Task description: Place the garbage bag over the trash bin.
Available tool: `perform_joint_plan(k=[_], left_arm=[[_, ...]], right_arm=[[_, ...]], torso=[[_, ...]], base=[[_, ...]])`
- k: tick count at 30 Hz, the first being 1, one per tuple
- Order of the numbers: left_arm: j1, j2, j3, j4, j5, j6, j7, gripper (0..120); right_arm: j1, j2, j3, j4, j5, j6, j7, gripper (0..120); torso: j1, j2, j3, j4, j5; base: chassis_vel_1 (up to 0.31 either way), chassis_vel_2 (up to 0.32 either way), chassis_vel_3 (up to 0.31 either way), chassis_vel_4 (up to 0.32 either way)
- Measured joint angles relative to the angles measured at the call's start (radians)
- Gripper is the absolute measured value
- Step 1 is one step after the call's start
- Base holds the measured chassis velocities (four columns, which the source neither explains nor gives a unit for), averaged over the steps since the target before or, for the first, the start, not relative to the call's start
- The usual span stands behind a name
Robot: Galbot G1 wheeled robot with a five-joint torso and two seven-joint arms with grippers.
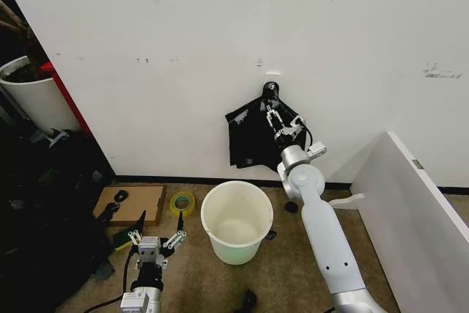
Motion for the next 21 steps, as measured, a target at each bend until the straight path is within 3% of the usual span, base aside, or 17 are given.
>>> perform_joint_plan(k=[4, 7, 21], left_arm=[[0.0, 0.0, 0.0, 0.0, 0.0, 0.0, -0.001, 100], [0.0, -0.001, 0.001, -0.001, -0.001, 0.0, -0.001, 100], [-0.012, -0.001, 0.011, 0.004, -0.002, -0.001, -0.003, 100]], right_arm=[[-0.003, -0.002, 0.001, 0.002, 0.0, 0.0, 0.004, 16], [-0.009, -0.012, 0.001, 0.004, -0.002, 0.001, 0.01, 1], [-0.151, -0.072, -0.07, 0.097, -0.107, 0.012, 0.005, 0]], torso=[[0.0, 0.0, 0.0, 0.0, 0.0001], [0.0, 0.0, 0.0, 0.0, 0.0], [0.0, 0.0, 0.0, -0.0001, 0.0001]], base=[[0.0, 0.0, 0.0, 0.0], [0.0, 0.0, 0.0, 0.0], [0.0, 0.0, 0.0, 0.0]])
